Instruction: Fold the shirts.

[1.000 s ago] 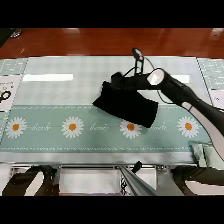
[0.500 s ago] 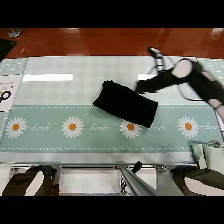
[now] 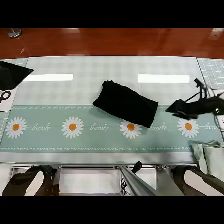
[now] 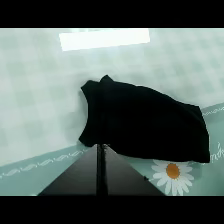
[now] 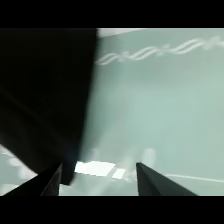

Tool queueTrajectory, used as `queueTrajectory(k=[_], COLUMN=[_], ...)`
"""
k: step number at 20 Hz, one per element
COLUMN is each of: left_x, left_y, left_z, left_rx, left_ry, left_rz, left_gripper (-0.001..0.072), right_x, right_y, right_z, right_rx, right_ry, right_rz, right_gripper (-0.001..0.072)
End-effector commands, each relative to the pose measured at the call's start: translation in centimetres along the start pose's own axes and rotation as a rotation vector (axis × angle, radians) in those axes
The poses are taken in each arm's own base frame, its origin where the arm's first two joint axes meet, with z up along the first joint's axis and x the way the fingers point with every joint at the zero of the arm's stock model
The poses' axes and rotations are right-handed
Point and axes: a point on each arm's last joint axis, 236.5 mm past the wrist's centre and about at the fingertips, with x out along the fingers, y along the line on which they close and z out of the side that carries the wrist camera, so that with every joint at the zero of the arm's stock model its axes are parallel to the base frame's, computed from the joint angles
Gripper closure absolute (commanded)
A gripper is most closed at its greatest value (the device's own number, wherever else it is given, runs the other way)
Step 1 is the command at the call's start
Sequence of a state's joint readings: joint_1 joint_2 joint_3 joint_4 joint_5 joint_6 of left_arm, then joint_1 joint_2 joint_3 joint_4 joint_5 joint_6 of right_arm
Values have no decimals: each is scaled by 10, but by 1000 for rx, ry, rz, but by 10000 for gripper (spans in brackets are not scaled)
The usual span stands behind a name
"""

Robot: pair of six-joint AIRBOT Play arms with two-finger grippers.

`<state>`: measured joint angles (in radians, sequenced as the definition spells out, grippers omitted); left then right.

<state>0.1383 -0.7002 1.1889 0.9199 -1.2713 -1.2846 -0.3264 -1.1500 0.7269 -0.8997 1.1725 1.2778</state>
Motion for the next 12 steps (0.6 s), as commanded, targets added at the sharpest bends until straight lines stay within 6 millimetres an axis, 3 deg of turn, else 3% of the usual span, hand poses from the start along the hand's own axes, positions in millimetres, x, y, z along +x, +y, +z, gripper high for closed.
queueTrajectory(k=[1, 4, 9, 11, 12], left_x=[2, 2, 2, 2, 2], left_y=[2, 3, 3, 3, 3], left_z=[-7, -7, -7, -6, -6], left_rx=[-34, -44, -120, -131, -131], left_ry=[25, 23, 23, 23, 23], left_rz=[3, 5, 5, 5, 5], left_gripper=[686, 686, 686, 686, 686], right_x=[26, 47, 84, 94, 98], right_y=[2, 16, 37, 47, 50], right_z=[6, 4, 20, 23, 23], right_rx=[138, 115, 179, 222, 236], right_ry=[-134, -129, -191, -206, -207], right_rz=[130, 156, 171, 189, 196], right_gripper=[160, 160, 161, 171, 213])
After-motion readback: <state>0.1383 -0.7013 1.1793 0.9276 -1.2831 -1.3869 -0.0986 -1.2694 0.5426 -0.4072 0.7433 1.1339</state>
